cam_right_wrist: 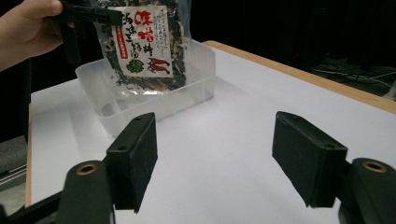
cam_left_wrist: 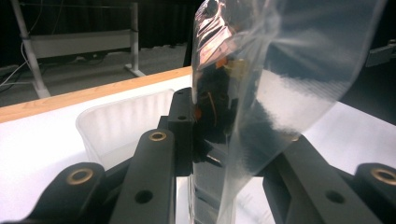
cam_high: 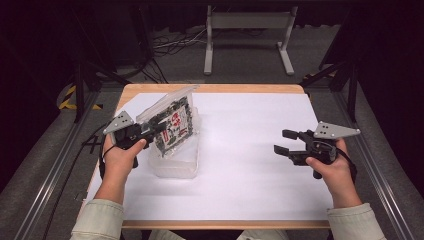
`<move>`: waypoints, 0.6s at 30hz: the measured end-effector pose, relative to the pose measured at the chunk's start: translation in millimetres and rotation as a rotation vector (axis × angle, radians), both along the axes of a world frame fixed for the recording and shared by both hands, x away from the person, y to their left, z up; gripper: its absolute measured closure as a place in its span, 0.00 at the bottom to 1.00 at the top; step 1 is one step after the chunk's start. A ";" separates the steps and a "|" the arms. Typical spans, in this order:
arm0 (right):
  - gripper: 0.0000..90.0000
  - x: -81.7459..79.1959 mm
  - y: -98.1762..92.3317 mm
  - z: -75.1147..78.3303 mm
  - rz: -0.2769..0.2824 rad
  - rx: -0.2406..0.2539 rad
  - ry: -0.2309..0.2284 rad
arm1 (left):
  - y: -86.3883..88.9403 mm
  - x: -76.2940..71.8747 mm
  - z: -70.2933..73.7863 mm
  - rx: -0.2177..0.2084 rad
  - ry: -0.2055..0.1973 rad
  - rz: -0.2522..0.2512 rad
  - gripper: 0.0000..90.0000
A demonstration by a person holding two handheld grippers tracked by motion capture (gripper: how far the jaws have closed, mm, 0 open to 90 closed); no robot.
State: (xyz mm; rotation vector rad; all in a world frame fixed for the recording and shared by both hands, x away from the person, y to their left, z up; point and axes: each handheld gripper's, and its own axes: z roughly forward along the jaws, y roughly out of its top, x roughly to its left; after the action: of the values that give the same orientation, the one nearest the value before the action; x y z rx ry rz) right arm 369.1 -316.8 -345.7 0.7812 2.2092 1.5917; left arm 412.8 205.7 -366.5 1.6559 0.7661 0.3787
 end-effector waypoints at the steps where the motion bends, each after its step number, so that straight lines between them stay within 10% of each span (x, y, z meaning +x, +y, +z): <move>1: 0.36 0.1 -0.1 -0.2 0.001 0.001 0.000 | -0.2 -0.1 0.0 -0.002 0.001 0.001 0.80; 7: 0.35 0.2 -0.9 -0.3 -0.004 -0.001 -0.008 | -2.8 -4.2 3.4 0.005 0.020 0.038 0.78; 18: 0.32 -2.2 -5.3 -1.3 -0.030 -0.008 -0.012 | -8.8 -22.2 16.8 0.058 -0.005 0.117 0.21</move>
State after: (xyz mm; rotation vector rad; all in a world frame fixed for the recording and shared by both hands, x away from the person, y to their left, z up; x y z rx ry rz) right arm 366.9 -322.1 -347.0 0.7961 2.1838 1.5687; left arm 390.6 197.0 -349.7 1.6678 0.8582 0.4911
